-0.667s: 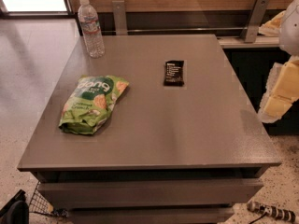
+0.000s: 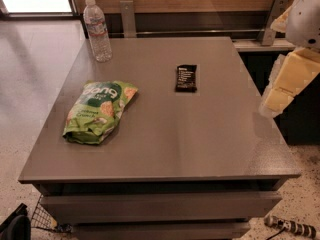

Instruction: Pick green rice chip bag

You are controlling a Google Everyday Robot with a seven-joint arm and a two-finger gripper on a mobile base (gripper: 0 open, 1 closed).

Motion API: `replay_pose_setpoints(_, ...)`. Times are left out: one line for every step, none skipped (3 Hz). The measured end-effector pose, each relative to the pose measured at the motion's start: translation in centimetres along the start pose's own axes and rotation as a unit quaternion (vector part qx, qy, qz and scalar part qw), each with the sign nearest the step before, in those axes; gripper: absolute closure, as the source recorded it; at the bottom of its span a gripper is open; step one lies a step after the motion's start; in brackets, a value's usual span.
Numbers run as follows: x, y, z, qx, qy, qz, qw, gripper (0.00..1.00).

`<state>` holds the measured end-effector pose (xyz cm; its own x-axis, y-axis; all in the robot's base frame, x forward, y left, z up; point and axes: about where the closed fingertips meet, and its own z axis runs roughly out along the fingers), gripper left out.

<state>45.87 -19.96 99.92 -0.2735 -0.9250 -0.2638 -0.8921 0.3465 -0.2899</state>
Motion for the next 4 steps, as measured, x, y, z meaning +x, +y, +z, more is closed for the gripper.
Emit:
replay_pose_setpoints(-4.8,-2.3,2.0,-0.007,-0.037,0.041,0.9984,0.0)
replay_pose_setpoints(-8.3,-3.3,4.6,-0.027,-0.072,0.122,0.9895,0.0)
replay_pose_setpoints(-11.2,-3.7,7.9,-0.037,-0.122,0.215,0.9682,0.0)
replay_pose_setpoints(-13.1,-5.3,8.7,-0.024,-0.164,0.294,0.9413,0.0)
